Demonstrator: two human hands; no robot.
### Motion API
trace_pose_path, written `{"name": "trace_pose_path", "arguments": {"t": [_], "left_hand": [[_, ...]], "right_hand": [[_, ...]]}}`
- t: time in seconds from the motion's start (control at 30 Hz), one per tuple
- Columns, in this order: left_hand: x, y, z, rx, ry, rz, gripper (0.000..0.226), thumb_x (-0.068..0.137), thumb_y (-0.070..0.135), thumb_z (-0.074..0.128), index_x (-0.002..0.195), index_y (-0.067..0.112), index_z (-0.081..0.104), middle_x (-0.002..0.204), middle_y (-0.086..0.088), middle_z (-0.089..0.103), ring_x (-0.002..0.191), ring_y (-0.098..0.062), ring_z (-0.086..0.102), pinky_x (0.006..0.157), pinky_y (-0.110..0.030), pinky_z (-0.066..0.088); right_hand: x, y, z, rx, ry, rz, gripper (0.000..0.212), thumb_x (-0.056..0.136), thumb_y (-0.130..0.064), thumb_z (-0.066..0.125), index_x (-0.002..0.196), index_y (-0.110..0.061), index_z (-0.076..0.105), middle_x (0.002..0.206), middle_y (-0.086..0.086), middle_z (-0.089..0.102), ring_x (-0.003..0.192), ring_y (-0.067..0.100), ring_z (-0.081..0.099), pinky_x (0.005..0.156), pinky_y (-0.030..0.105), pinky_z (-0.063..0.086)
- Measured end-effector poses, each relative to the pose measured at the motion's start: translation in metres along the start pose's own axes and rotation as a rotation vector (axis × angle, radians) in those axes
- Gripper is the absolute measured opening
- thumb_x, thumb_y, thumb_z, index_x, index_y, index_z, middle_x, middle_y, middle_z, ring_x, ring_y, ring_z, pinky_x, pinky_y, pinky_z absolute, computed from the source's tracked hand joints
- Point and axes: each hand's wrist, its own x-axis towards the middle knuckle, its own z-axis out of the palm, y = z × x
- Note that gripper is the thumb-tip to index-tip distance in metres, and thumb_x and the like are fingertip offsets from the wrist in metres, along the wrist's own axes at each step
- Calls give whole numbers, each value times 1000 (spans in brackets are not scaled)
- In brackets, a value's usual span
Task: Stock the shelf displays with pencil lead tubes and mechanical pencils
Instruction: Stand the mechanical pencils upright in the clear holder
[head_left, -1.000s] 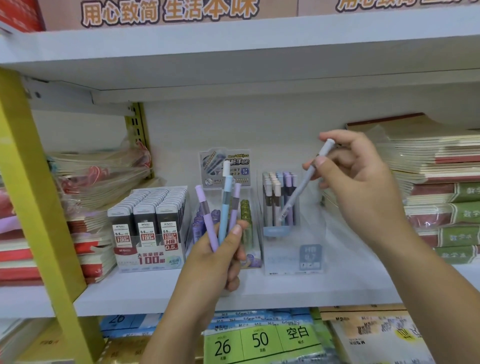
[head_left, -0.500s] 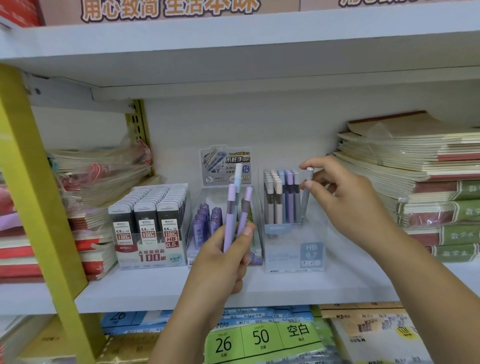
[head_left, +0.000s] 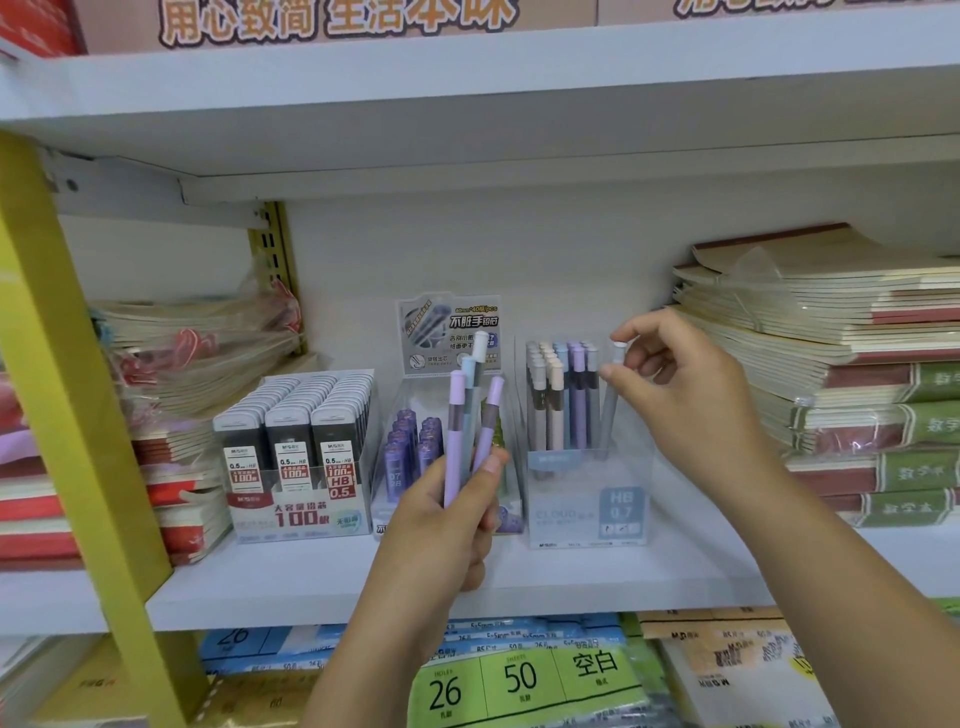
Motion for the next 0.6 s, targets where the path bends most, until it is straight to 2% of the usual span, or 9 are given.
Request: {"name": "trace_pose_path", "arguments": {"t": [0.1, 0.2, 0.27, 0.4, 0.5, 0.6], "left_hand": [[-1, 0, 1, -14, 3, -10, 20, 80, 44, 67, 96, 35, 76, 61, 4, 48, 42, -8, 27, 37, -19, 24], [0, 0, 0, -24, -1, -16, 17, 97, 30, 59, 99, 32, 76, 62, 4, 47, 43, -8, 26, 38, -20, 22], [-1, 1, 1, -34, -2, -21, 23, 99, 24, 55, 99, 31, 76, 62, 3, 47, 43, -9, 24, 39, -20, 21], [-2, 3, 3, -64, -8, -27, 24, 100, 22, 53, 100, 26, 77, 62, 1, 47, 43, -10, 23, 38, -19, 20], [-4, 5, 5, -54, -30, -12, 23, 100, 26, 54, 100, 24, 77, 63, -1, 49, 42, -9, 27, 37, -18, 23], [-5, 7, 8, -34, -70, 18, 21, 97, 30, 57, 102, 26, 77, 64, 0, 52, 43, -8, 30, 38, -17, 24]], "right_hand": [[0, 2, 4, -37, 3, 8, 26, 85, -15, 70, 97, -34, 59, 82, -13, 57, 79, 3, 52, 68, 5, 35], [0, 4, 5, -134, -56, 33, 26, 88, -19, 66, 101, -41, 57, 90, -15, 52, 90, 10, 49, 73, 17, 35], [0, 7, 3, -169, -130, 82, 28, 90, -21, 63, 106, -44, 59, 98, -8, 51, 100, 13, 46, 81, 24, 34], [1, 4, -4, -229, -165, 110, 31, 94, -28, 56, 123, -41, 59, 108, -6, 48, 110, 15, 42, 87, 24, 29], [0, -14, -10, -210, -98, 6, 29, 94, -29, 55, 123, -33, 60, 104, -12, 56, 96, 4, 49, 78, 18, 36], [-5, -38, -10, 84, -201, 24, 18, 90, -30, 62, 106, -35, 68, 87, -17, 70, 85, -4, 61, 70, 7, 43]]}}
